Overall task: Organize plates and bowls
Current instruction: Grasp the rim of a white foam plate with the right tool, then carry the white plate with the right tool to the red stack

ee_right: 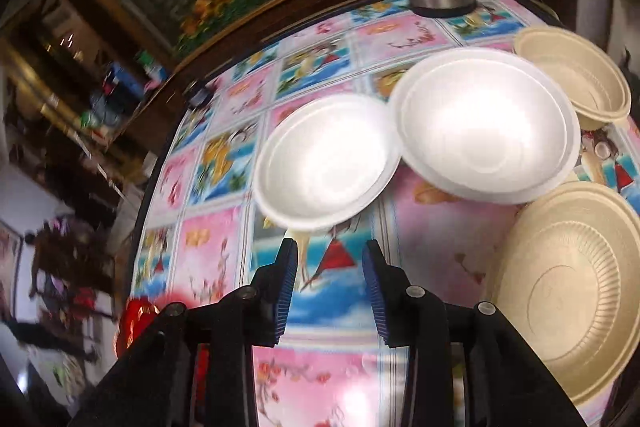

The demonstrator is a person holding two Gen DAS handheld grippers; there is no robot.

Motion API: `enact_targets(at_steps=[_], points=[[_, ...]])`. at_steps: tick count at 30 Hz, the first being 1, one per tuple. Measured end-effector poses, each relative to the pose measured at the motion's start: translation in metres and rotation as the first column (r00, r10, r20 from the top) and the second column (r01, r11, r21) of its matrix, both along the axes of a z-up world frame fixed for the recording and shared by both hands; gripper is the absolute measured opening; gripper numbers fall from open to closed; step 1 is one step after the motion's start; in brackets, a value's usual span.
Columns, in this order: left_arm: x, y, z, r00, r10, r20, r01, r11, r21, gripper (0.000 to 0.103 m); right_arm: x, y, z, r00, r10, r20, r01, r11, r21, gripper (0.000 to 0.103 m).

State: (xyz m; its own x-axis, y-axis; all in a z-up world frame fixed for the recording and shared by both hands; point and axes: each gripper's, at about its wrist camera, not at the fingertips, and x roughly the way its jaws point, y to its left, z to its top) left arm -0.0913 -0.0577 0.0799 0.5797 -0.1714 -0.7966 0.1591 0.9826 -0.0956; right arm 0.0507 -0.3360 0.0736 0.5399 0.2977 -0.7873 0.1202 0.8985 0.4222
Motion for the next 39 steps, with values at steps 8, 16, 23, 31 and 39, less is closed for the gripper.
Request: enact_targets(at_steps=[8, 16, 23, 31, 39], points=[[0.004, -0.002, 0.003, 1.000, -0.002, 0.002, 0.002, 1.000, -0.009, 0.076, 0.039, -0.008, -0.035, 0.994, -0.090, -0.060, 0.094, 0.993, 0.065, 0.030], [0.010, -0.011, 0.005, 1.000, -0.020, -0.002, 0.020, 1.000, -0.016, 0.076, 0.004, -0.008, -0.025, 0.999, 0.004, -0.043, 0.000, 0.995, 0.099, 0.007], [0.006, -0.034, 0.012, 0.996, -0.093, 0.012, 0.093, 0.994, -0.053, 0.076, -0.076, -0.008, -0.008, 0.982, 0.182, -0.047, -0.176, 0.979, 0.102, 0.007], [0.012, -0.079, 0.006, 0.981, -0.194, -0.024, 0.189, 0.974, -0.122, 0.057, -0.142, -0.029, -0.006, 0.974, 0.225, 0.000, -0.225, 0.974, -0.035, 0.027], [0.017, -0.109, -0.009, 0.969, -0.226, -0.100, 0.208, 0.964, -0.164, 0.042, -0.164, -0.059, 0.004, 0.980, 0.160, 0.114, -0.162, 0.987, 0.010, 0.027]])
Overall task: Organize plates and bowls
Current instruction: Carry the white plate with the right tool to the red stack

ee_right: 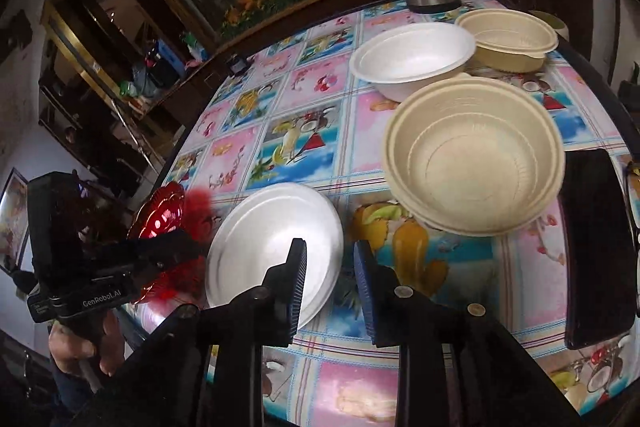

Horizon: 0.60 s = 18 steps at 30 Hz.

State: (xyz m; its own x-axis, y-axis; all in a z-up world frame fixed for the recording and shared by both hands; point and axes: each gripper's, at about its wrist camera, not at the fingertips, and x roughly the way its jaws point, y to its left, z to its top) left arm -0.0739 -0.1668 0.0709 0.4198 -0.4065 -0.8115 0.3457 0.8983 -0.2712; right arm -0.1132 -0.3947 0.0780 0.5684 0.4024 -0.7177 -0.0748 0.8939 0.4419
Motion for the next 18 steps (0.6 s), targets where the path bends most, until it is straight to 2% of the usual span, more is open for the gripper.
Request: enact_targets(at_steps=[2, 6, 8, 10, 11, 12, 18], points=[[0.000, -0.003, -0.004, 1.000, 0.009, -0.005, -0.009, 1.000, 0.013, 0.042, 0.001, -0.005, -0.007, 1.000, 0.004, -0.015, -0.004, 0.999, 0.045, 0.027], [0.000, -0.009, -0.014, 1.000, 0.009, -0.022, -0.008, 0.999, 0.038, 0.040, 0.000, -0.002, -0.023, 0.999, 0.024, -0.040, -0.022, 0.997, 0.071, 0.027], [-0.001, -0.013, -0.021, 1.000, 0.001, -0.028, 0.000, 0.999, 0.045, 0.029, 0.000, 0.002, -0.028, 0.998, 0.039, -0.040, -0.036, 0.996, 0.078, 0.027], [-0.001, -0.018, -0.028, 0.999, -0.011, -0.039, 0.012, 0.999, 0.033, 0.024, 0.000, 0.006, -0.033, 0.998, 0.045, -0.040, -0.042, 0.996, 0.082, 0.026], [-0.001, -0.019, -0.030, 0.999, -0.015, -0.041, 0.016, 0.999, 0.031, 0.021, 0.000, 0.008, -0.036, 0.998, 0.049, -0.043, -0.045, 0.996, 0.081, 0.023], [-0.002, -0.021, -0.031, 0.999, -0.018, -0.038, 0.019, 0.999, 0.028, 0.019, 0.001, 0.009, -0.038, 0.998, 0.053, -0.043, -0.050, 0.995, 0.082, 0.014], [-0.017, -0.031, -0.017, 0.997, -0.037, 0.062, 0.032, 0.996, 0.079, 0.017, -0.003, 0.008, -0.032, 0.999, 0.026, -0.019, -0.024, 0.996, 0.091, 0.011]])
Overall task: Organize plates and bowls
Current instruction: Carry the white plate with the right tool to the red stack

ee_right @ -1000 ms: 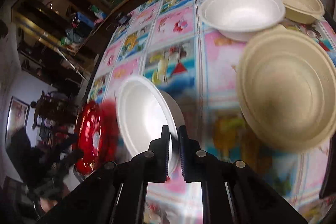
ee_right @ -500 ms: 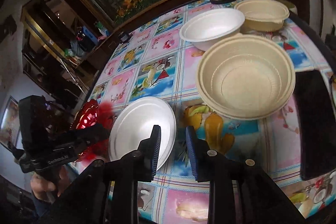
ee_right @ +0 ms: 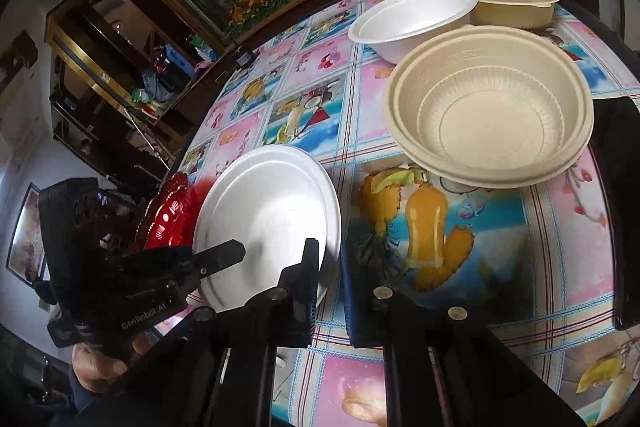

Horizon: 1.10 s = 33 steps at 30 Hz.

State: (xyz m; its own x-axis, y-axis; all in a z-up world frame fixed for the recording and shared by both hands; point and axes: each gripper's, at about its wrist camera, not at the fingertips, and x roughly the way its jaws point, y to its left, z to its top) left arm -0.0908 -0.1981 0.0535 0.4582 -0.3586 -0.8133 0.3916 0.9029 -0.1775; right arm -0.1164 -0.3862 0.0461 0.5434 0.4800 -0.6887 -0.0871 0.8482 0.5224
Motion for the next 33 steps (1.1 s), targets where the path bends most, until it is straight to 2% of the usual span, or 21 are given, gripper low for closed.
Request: enact_targets(at_steps=[4, 15, 24, 33], points=[[-0.003, 0.001, 0.007, 1.000, -0.001, 0.032, 0.000, 1.000, 0.014, 0.017, -0.003, 0.000, 0.006, 1.000, -0.003, 0.013, 0.003, 1.000, 0.013, 0.011], [-0.005, 0.027, 0.019, 0.997, 0.049, 0.062, -0.048, 0.999, -0.017, 0.017, -0.001, 0.019, 0.028, 0.997, 0.036, 0.061, -0.037, 0.999, 0.018, 0.011], [-0.008, 0.070, 0.034, 0.984, 0.145, 0.106, -0.141, 0.989, -0.046, 0.017, 0.008, 0.061, 0.040, 0.990, 0.116, 0.079, -0.118, 0.993, 0.020, 0.011], [-0.014, 0.113, 0.035, 0.965, 0.233, 0.117, -0.226, 0.971, -0.073, 0.017, 0.020, 0.106, 0.047, 0.978, 0.190, 0.084, -0.191, 0.981, 0.008, 0.012]])
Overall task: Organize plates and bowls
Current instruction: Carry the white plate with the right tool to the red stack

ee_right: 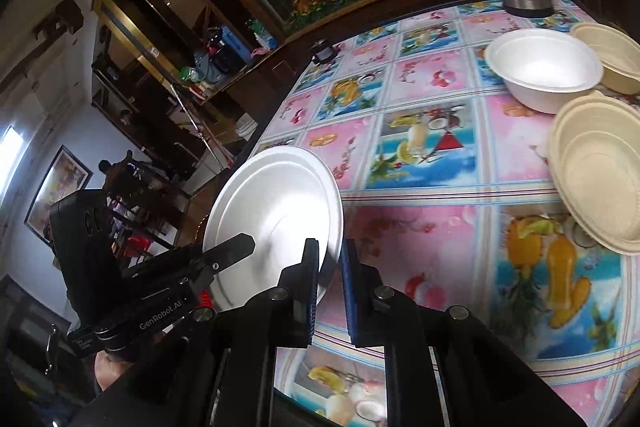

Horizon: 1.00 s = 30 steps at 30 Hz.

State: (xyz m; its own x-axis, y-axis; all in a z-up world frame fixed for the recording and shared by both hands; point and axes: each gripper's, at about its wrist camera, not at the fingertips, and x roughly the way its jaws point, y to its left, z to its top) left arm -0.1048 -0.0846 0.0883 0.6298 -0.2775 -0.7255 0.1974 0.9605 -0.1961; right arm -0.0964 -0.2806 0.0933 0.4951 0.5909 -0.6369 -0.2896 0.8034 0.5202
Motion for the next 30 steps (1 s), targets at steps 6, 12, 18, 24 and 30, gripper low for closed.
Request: enact_targets(at_steps=[6, 12, 18, 24, 30], points=[[-0.004, 0.029, 0.000, 0.998, 0.056, 0.010, -0.056, 0.998, -0.017, 0.017, 0.006, 0.032, 0.000, 0.999, 0.046, -0.009, -0.046, 0.999, -0.016, 0.013], [-0.007, 0.057, -0.004, 0.994, 0.105, 0.010, -0.105, 0.994, -0.036, 0.018, 0.012, 0.061, 0.000, 0.997, 0.081, -0.016, -0.081, 0.996, -0.031, 0.013], [-0.009, 0.084, -0.010, 0.987, 0.161, 0.001, -0.161, 0.986, -0.051, 0.018, 0.023, 0.092, -0.011, 0.992, 0.117, -0.054, -0.119, 0.992, -0.037, 0.014], [-0.007, 0.100, -0.018, 0.982, 0.190, -0.016, -0.191, 0.980, -0.055, 0.018, 0.028, 0.112, -0.021, 0.987, 0.136, -0.080, -0.141, 0.989, -0.050, 0.014], [-0.002, 0.105, -0.026, 0.978, 0.204, -0.040, -0.206, 0.977, -0.056, 0.018, 0.035, 0.120, -0.031, 0.984, 0.140, -0.109, -0.147, 0.987, -0.063, 0.014]])
